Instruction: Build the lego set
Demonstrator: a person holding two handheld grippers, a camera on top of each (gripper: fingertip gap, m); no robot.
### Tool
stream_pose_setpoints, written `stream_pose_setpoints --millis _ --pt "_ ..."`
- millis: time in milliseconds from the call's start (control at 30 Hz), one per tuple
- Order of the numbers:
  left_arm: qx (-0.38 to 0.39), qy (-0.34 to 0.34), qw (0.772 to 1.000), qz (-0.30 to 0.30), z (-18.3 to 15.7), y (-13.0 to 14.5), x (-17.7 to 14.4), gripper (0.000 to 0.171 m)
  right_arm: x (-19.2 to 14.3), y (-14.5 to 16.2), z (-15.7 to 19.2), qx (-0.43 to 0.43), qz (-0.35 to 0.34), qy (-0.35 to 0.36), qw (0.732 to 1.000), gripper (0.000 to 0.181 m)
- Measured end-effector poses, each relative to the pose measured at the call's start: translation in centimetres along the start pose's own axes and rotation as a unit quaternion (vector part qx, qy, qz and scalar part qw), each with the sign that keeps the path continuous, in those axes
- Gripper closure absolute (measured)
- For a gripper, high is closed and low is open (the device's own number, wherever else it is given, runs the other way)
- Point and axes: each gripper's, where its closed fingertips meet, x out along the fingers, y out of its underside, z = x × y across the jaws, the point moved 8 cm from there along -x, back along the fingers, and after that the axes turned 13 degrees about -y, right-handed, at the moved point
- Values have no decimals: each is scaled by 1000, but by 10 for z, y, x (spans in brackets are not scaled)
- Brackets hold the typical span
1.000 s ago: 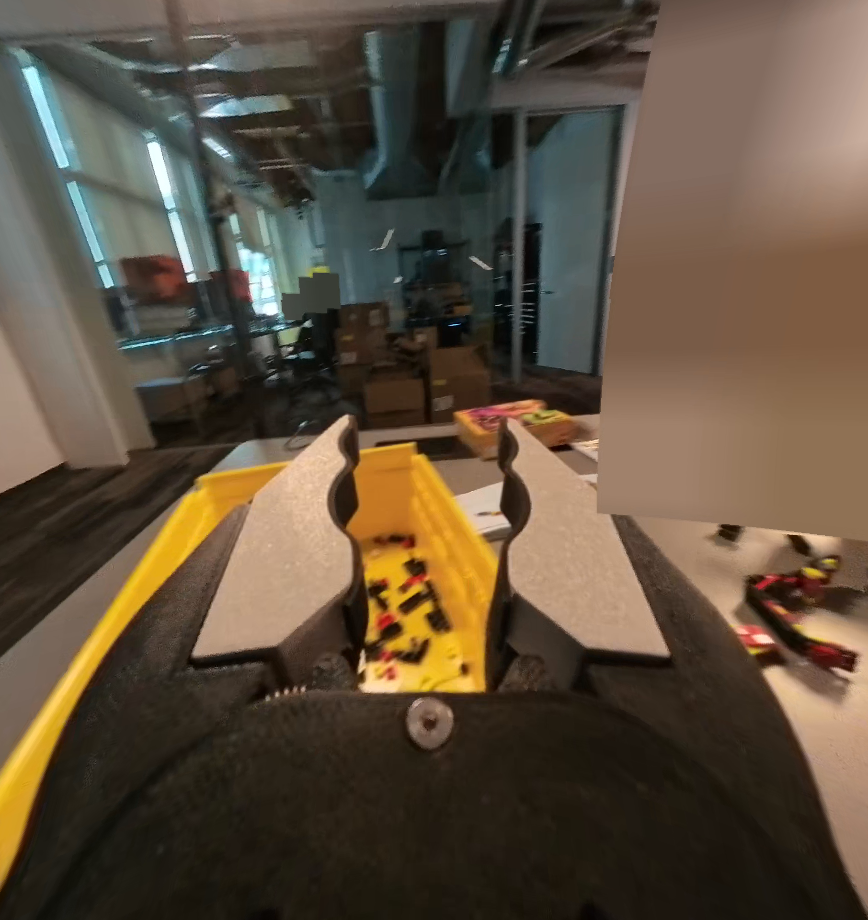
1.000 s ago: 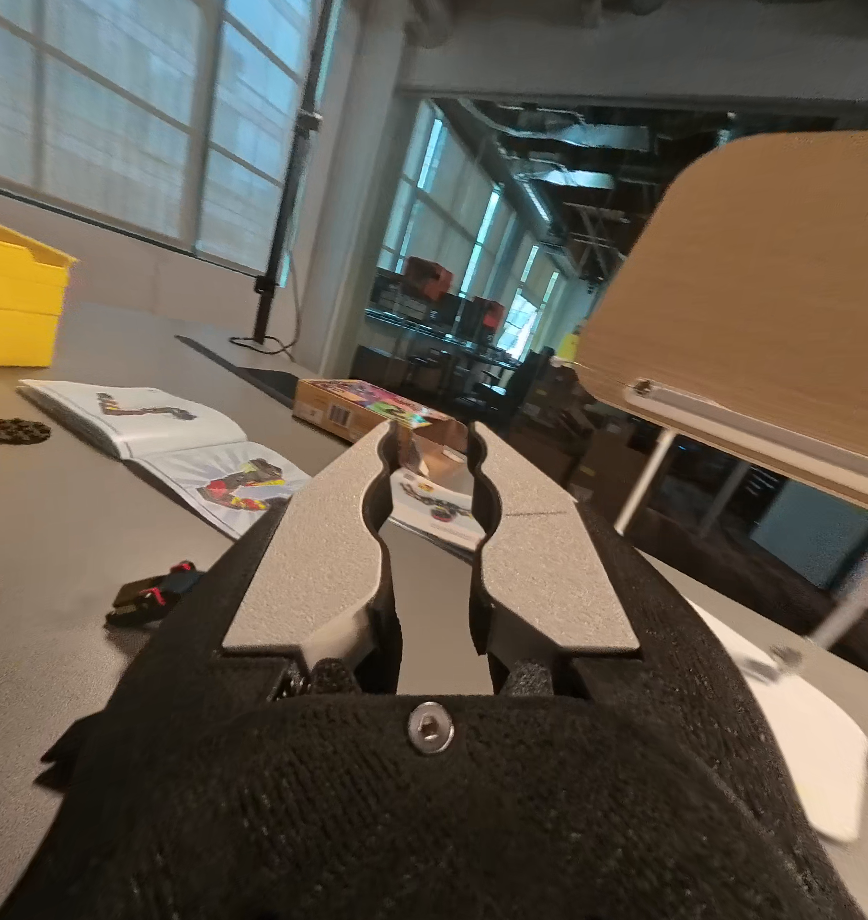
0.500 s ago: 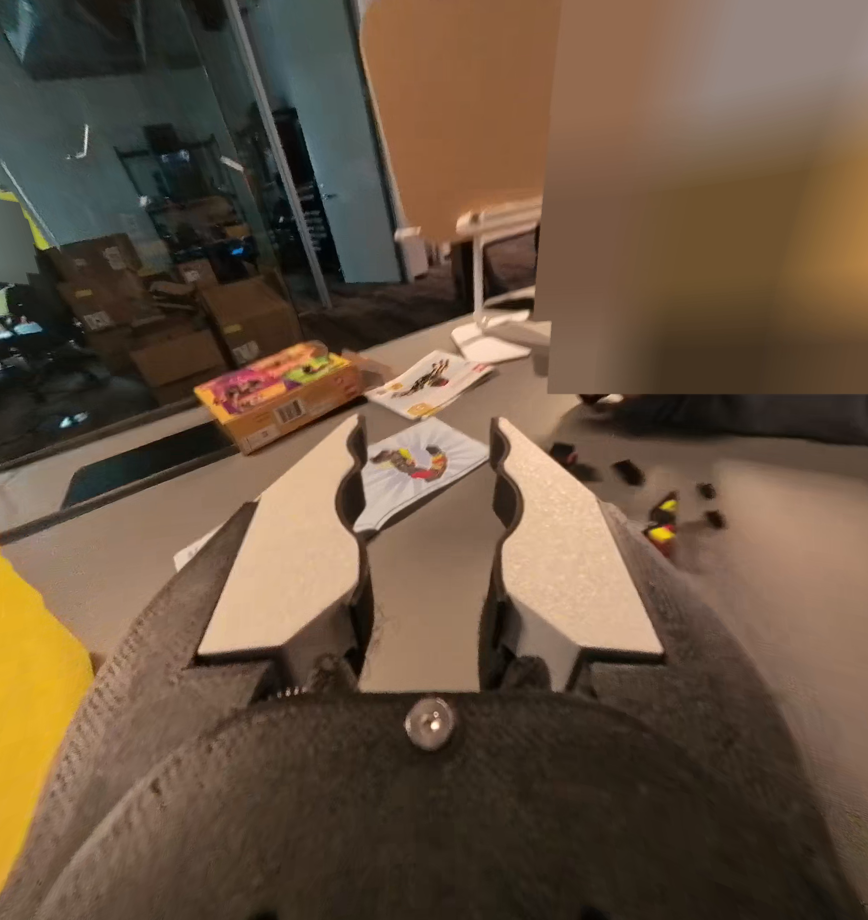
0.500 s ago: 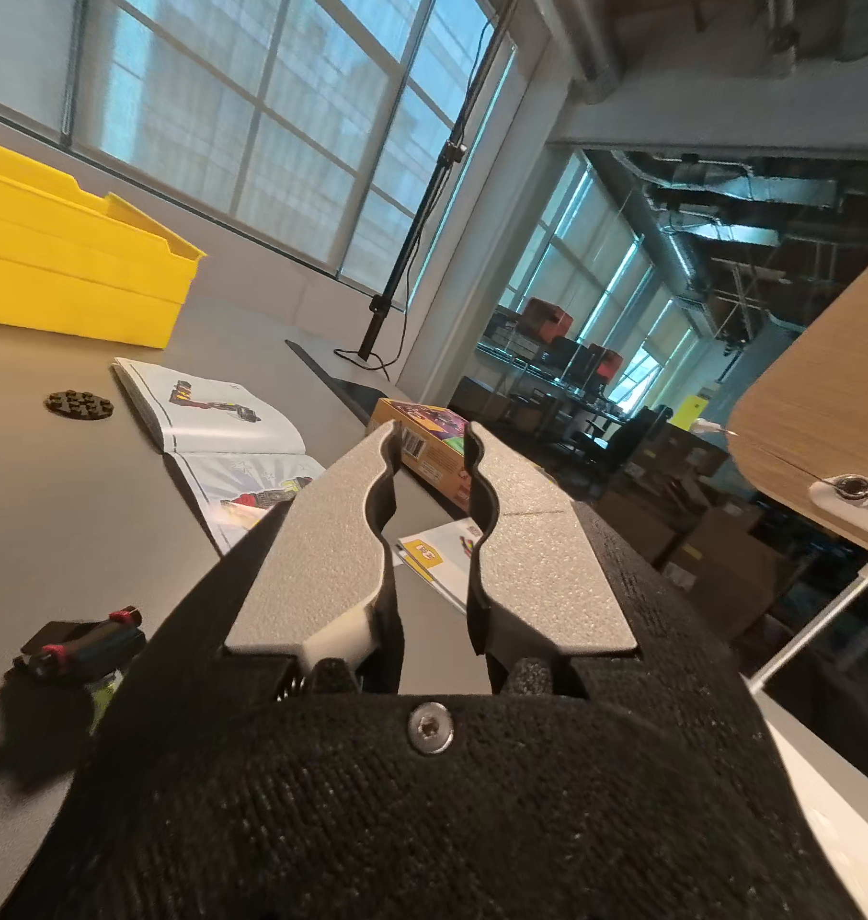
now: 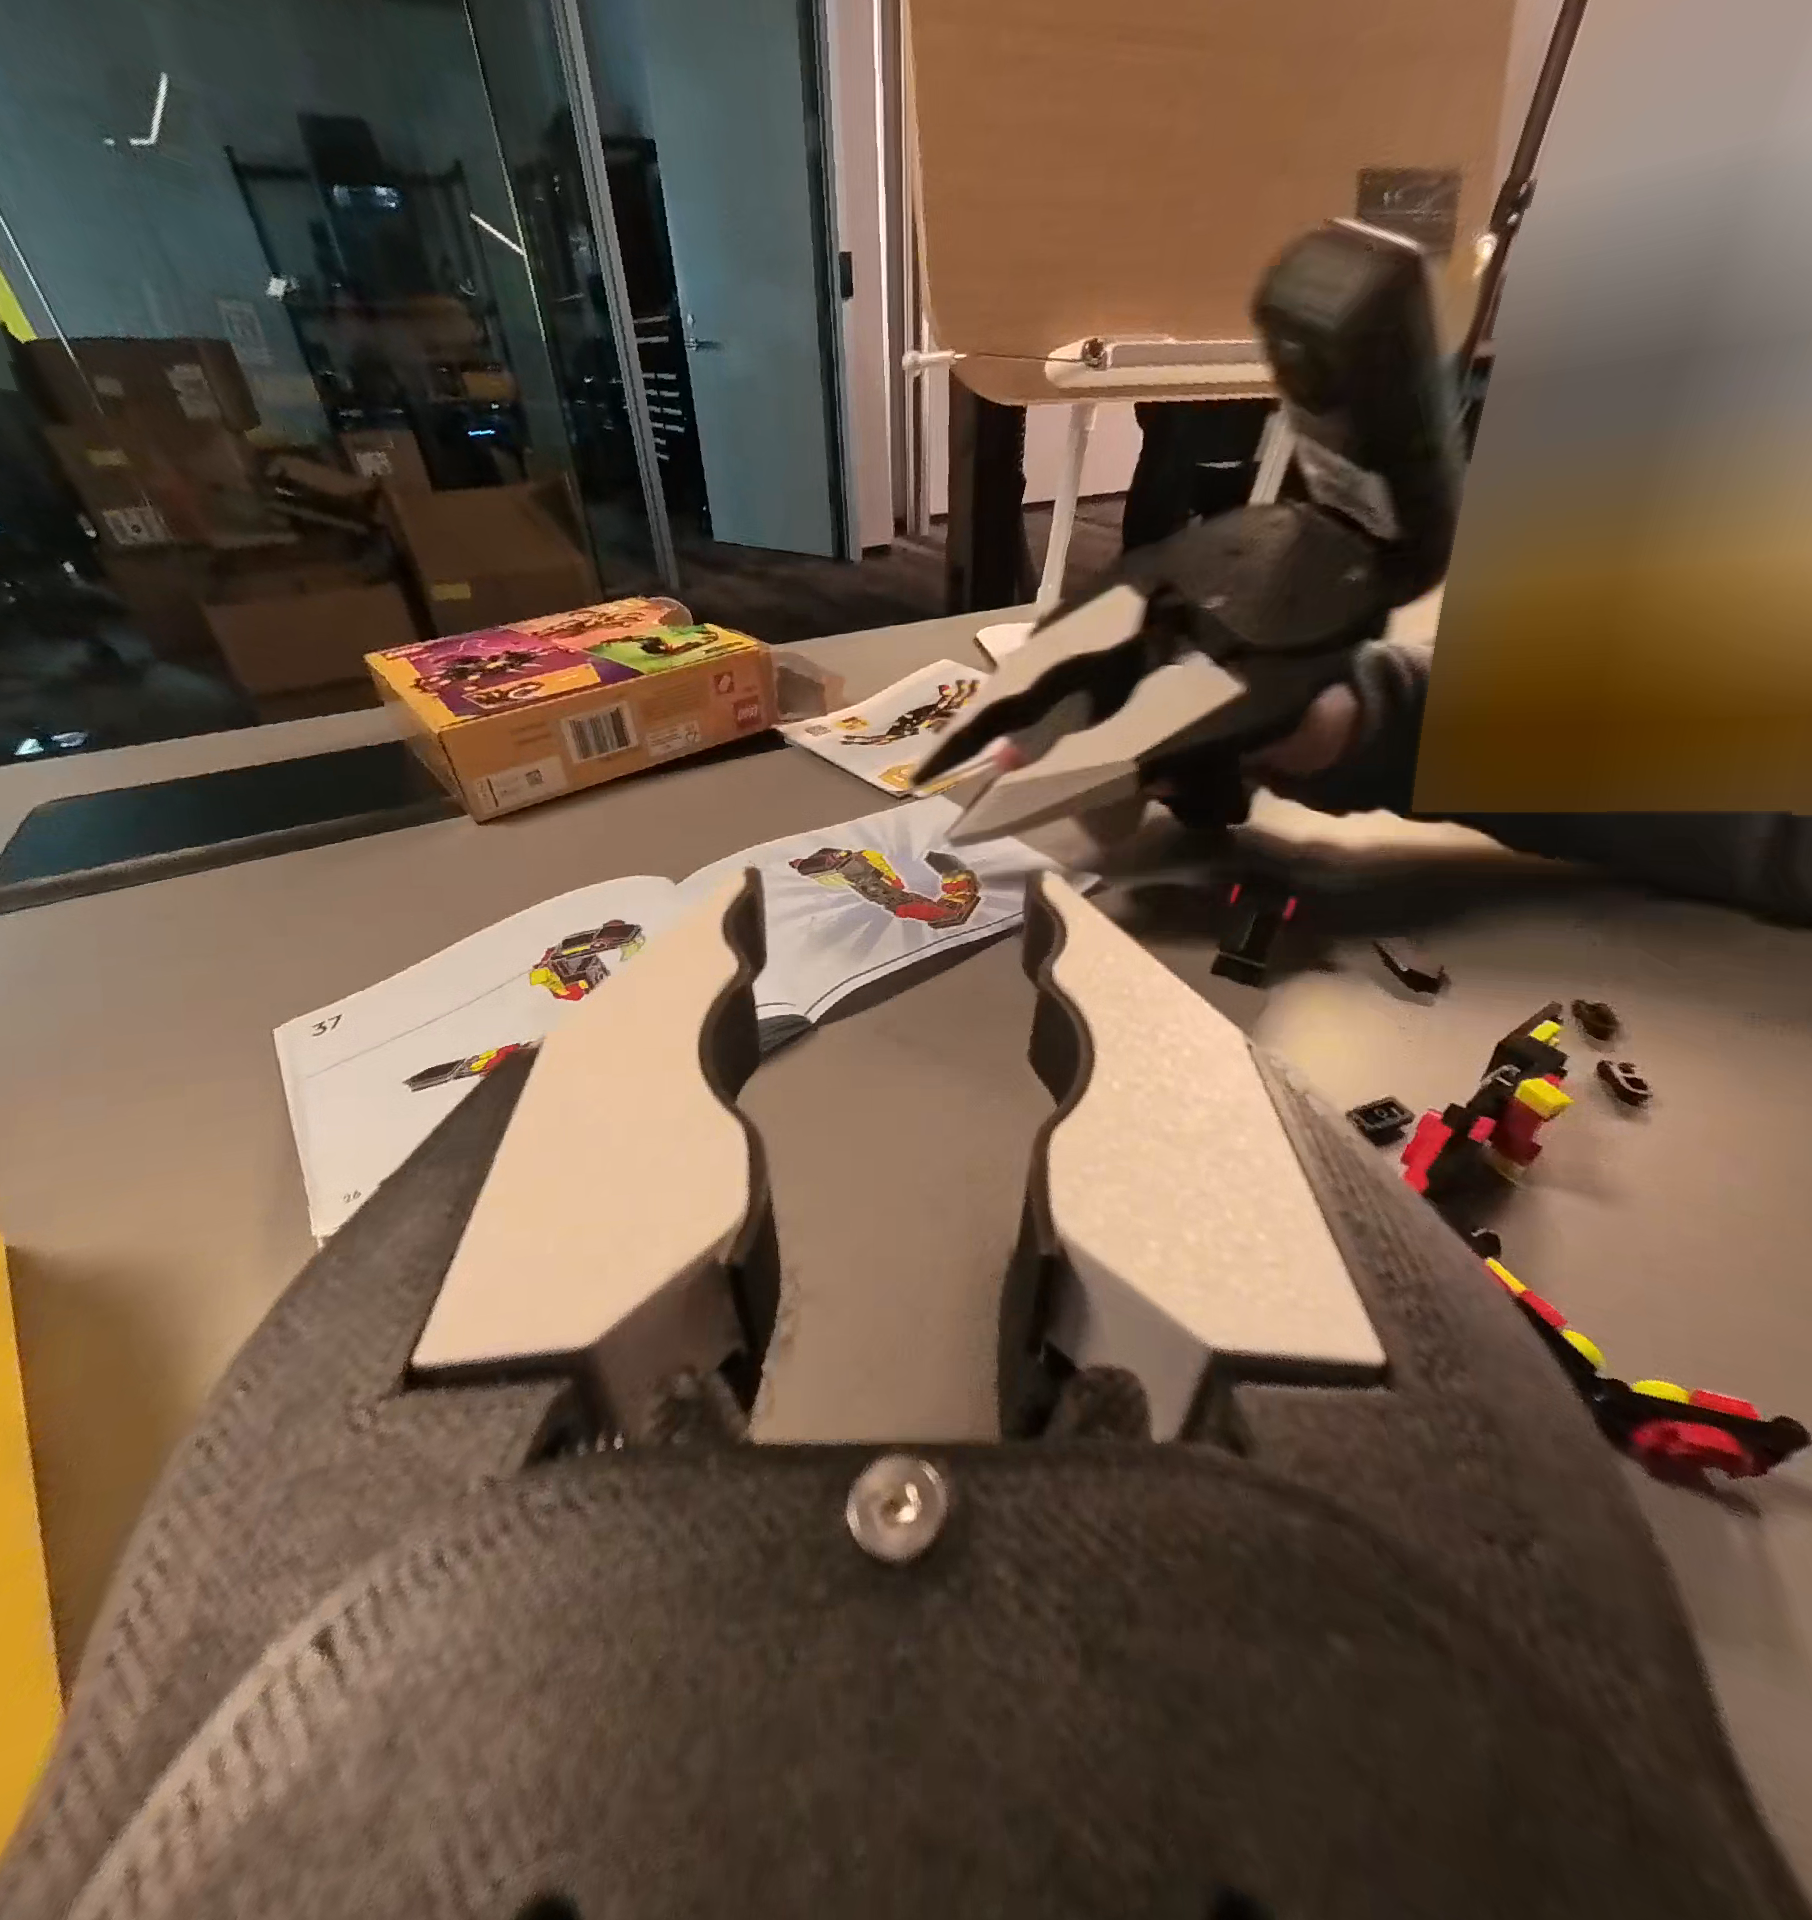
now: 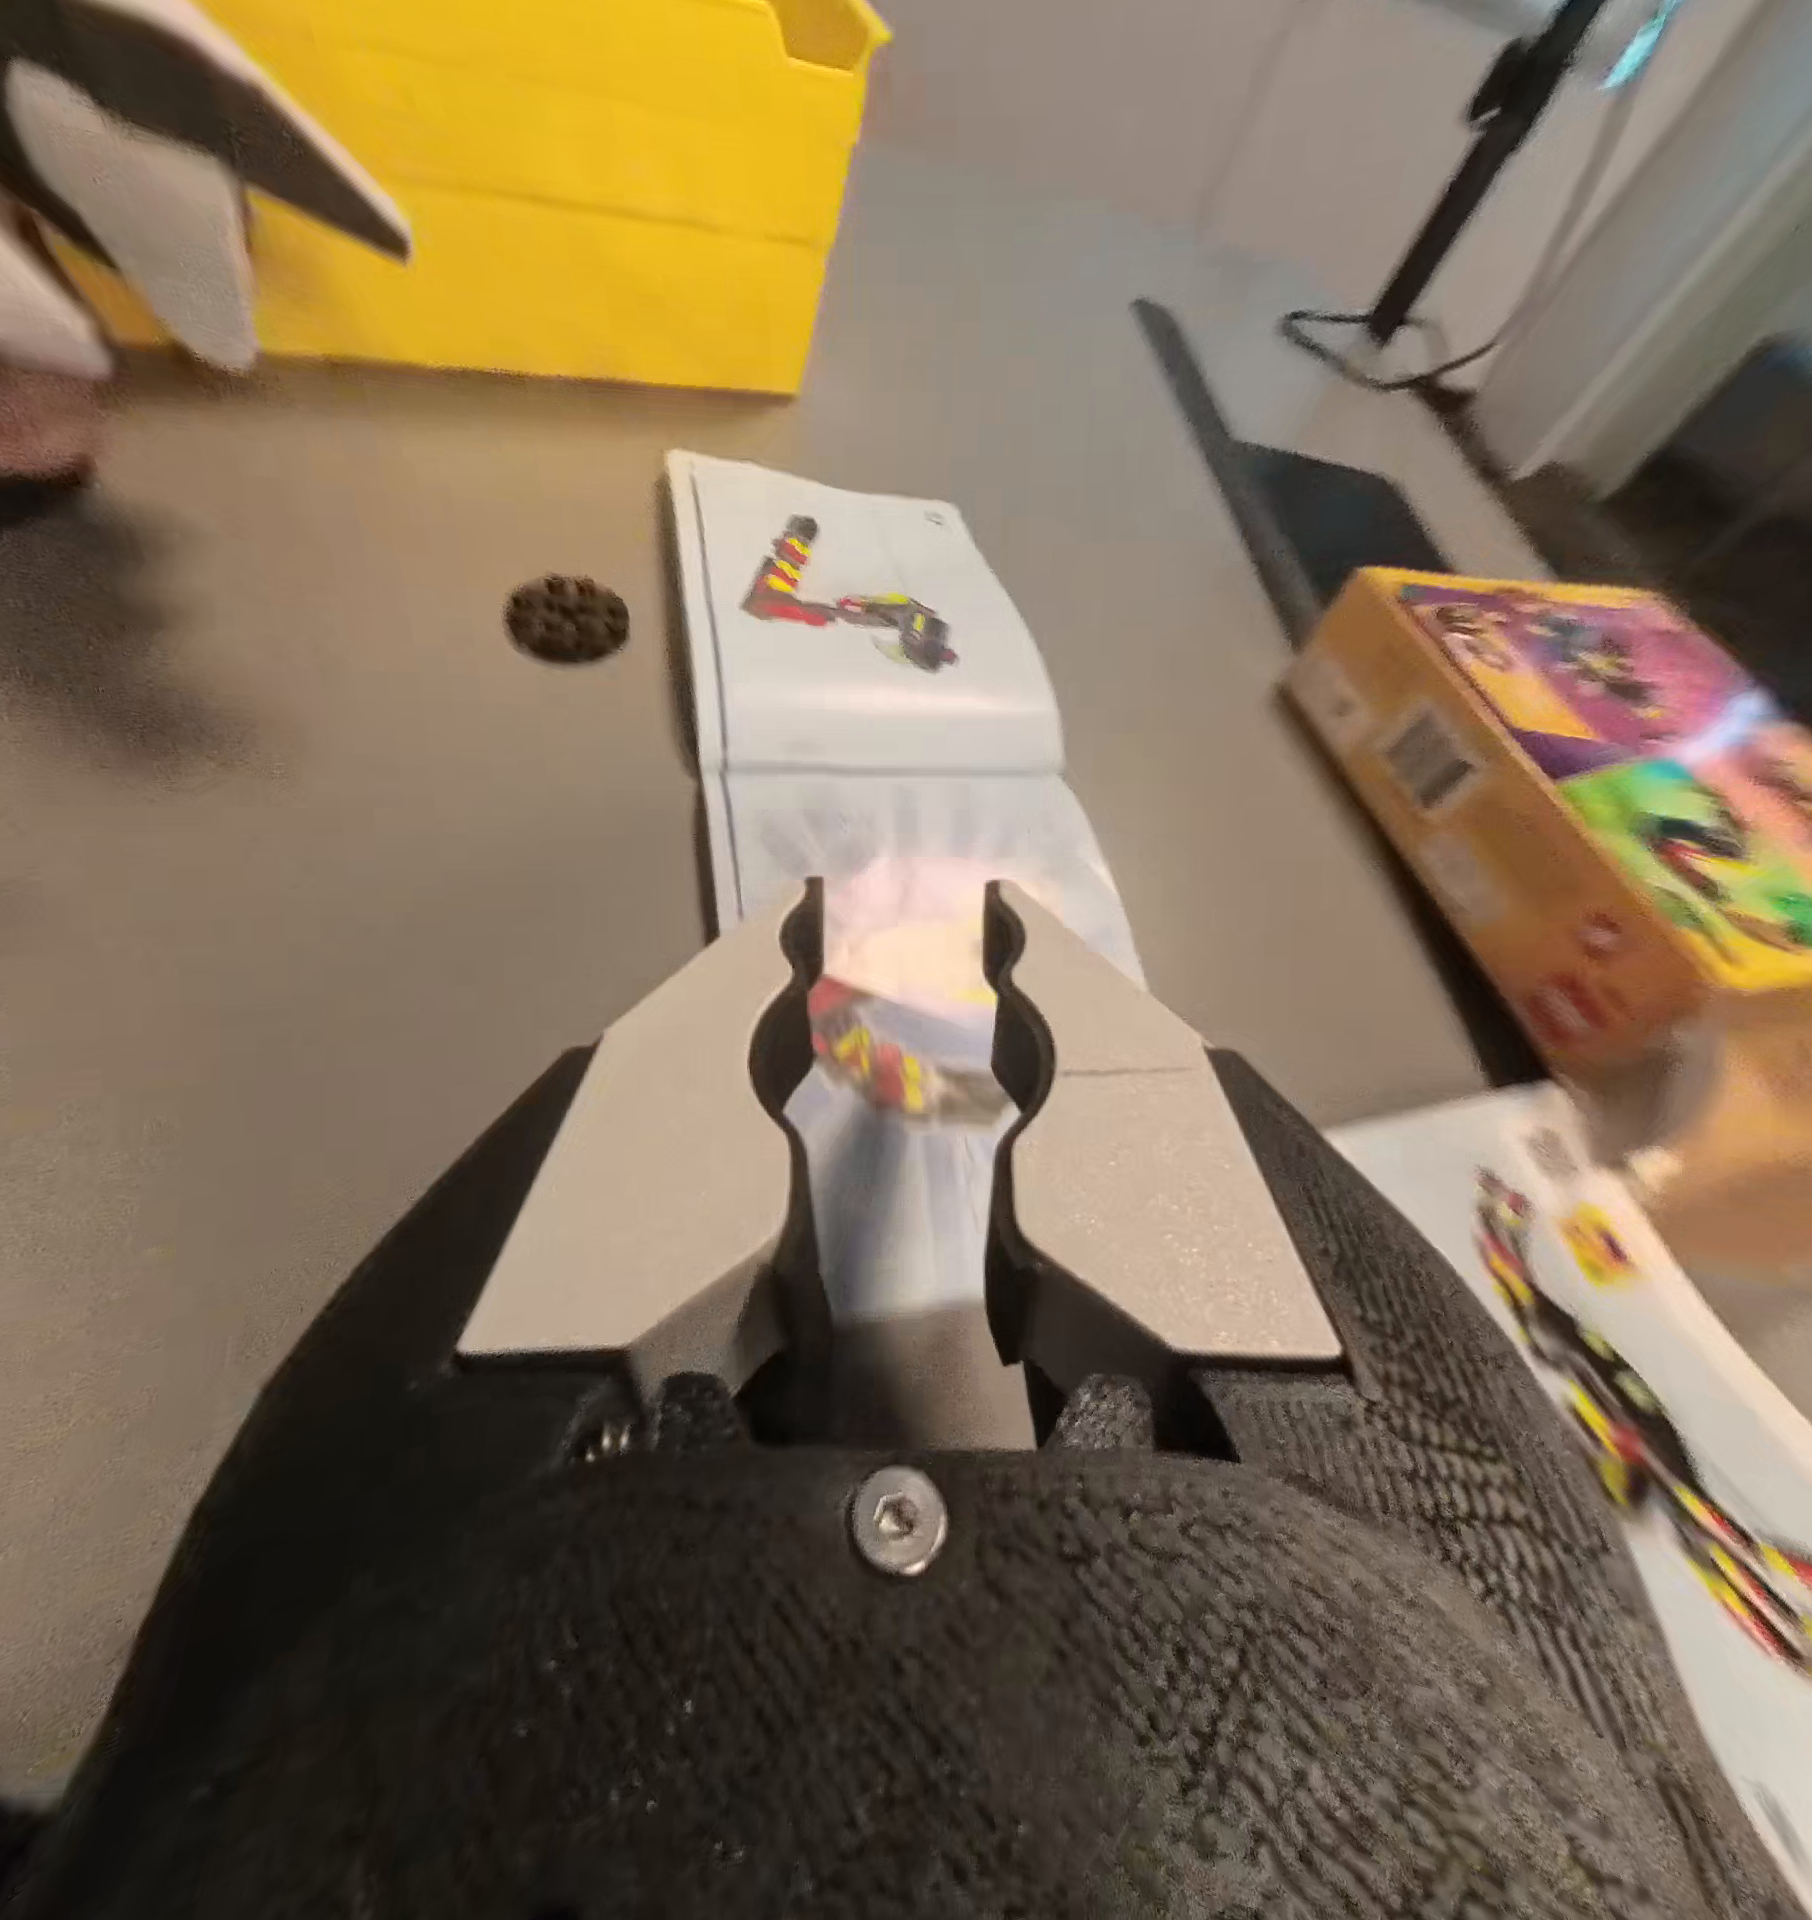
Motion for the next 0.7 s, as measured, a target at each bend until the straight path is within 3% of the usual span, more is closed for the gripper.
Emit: stream_pose_setpoints --millis 167,333,433,533,700 --pt "25 -11 1000 2 -1 1 -1 125 47 -27 -21 50 29 -102 993 137" --pt "60 -67 996 25 12 4 0 126 83 -32 -35 42 87 -121 988 130" --pt "59 -74 995 31 14 5 0 126 91 -26 -33 46 110 -139 983 131" --pt "70 -84 993 40 17 6 0 126 91 -20 -25 37 110 -163 980 147" --pt "101 -100 987 70 21 11 1 123 83 -18 -16 35 115 -205 971 149"
